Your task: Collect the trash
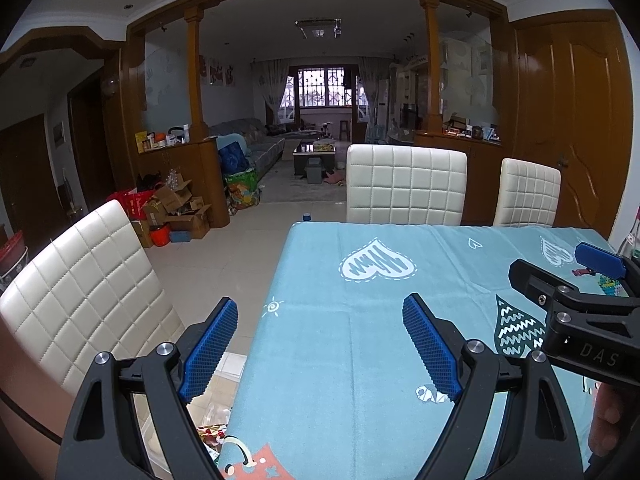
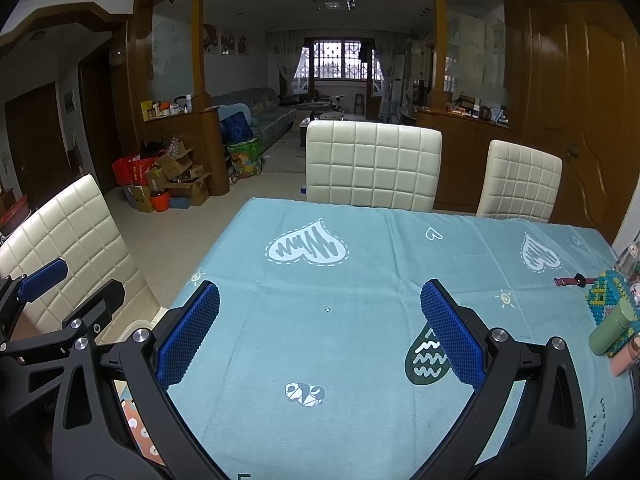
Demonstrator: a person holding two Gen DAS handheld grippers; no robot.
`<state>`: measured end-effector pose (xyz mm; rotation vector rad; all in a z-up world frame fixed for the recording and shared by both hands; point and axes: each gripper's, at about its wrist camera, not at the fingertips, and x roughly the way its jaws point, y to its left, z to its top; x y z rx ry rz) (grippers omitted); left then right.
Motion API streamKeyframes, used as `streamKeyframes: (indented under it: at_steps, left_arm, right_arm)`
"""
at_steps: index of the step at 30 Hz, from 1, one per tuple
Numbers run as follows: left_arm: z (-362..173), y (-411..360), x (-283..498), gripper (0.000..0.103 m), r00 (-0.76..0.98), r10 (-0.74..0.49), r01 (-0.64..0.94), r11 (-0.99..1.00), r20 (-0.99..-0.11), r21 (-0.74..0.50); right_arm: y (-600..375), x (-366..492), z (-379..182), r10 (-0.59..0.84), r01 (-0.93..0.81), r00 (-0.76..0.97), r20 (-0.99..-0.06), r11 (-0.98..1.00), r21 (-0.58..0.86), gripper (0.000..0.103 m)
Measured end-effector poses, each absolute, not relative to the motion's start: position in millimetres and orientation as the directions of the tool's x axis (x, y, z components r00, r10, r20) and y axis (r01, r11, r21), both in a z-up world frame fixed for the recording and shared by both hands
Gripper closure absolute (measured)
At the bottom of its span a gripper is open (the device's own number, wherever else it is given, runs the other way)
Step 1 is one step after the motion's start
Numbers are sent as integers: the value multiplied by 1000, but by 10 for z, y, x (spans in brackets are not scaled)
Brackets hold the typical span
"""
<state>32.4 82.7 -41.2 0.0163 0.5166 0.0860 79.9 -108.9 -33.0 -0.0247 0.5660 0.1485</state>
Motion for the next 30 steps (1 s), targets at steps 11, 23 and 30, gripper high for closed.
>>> streamKeyframes:
  at_steps: [11, 23, 30]
  left_arm:
    - [-423, 808, 364, 20, 856, 69, -62, 998, -513, 30]
    - [-440, 810, 377, 20, 855, 65, -60, 998, -515, 26]
    - [-451, 801, 380, 20, 853, 65, -61, 998, -517, 25]
  right_arm:
    - [-1102, 790, -343, 128, -140, 833, -538, 990, 20, 3]
    - [-1099, 789, -342, 129, -140, 833, -538, 990, 20, 3]
    - [-1099, 790, -341, 128, -140, 833, -538, 990, 19, 3]
